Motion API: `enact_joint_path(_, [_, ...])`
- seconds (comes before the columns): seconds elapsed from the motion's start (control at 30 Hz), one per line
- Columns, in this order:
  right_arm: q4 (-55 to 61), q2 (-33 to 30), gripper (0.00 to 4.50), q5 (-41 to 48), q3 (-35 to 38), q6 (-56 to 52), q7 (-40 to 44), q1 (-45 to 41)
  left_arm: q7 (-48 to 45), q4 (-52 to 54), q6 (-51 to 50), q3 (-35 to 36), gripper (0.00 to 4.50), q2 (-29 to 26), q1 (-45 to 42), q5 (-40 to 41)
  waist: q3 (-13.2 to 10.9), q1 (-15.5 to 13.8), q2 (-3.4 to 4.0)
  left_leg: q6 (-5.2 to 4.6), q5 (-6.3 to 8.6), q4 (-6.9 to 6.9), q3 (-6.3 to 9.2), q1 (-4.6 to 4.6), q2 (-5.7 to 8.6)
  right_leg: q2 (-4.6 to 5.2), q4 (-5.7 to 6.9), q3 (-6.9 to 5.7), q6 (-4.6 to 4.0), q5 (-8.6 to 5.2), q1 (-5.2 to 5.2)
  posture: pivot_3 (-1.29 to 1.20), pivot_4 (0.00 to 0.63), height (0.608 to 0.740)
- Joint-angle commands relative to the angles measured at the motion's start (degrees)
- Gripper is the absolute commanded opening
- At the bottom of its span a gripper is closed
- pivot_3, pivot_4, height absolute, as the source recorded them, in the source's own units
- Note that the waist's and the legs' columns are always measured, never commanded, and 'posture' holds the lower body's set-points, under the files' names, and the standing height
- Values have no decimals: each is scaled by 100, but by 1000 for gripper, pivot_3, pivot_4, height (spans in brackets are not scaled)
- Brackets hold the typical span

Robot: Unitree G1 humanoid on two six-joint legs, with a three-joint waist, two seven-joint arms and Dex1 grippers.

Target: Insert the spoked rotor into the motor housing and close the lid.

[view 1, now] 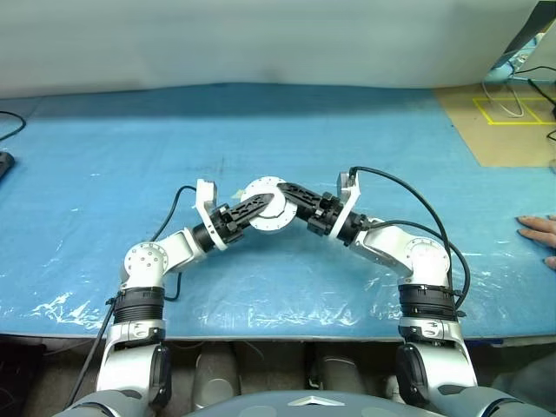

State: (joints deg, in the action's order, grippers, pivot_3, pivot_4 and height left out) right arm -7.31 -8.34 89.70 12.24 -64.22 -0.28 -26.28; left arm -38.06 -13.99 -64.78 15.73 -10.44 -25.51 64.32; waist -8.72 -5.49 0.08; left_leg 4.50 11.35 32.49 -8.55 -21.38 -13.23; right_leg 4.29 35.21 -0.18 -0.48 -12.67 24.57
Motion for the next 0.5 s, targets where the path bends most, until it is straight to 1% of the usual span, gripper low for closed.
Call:
enact_joint_path(0.03, [461, 64, 2373, 139, -1, 49, 249, -125, 430, -384, -325, 126, 2778, -75, -215, -33, 0, -1, 0, 0, 0, 2, 0, 0, 1, 0, 2, 0, 0, 0, 0, 0, 150, 740])
enact_joint_path(0.27, [470, 87, 2373, 54, -16, 99, 287, -109, 496, -213, -623, 216, 2778, -19, -235, 130, -1, 4, -1, 0, 0, 5, 1, -2, -1, 0, 2, 1, 1, 1, 0, 0, 150, 740])
enact_joint_path(0.37, [452, 100, 2373, 17, -9, 121, 283, -134, 406, -3, -709, 177, 2535, -19, -181, 230, -1, 1, -2, 0, 0, 5, 2, -3, 0, 0, 1, 1, 1, 0, 0, 0, 150, 740])
enact_joint_path(0.5, [430, 107, 2373, -61, -15, 146, 310, -150, 647, 59, -607, 38, 2508, -65, -186, -66, -1, -1, -3, 0, 0, 6, 2, -4, 1, 1, 2, 0, 1, 1, 0, 0, 150, 740])
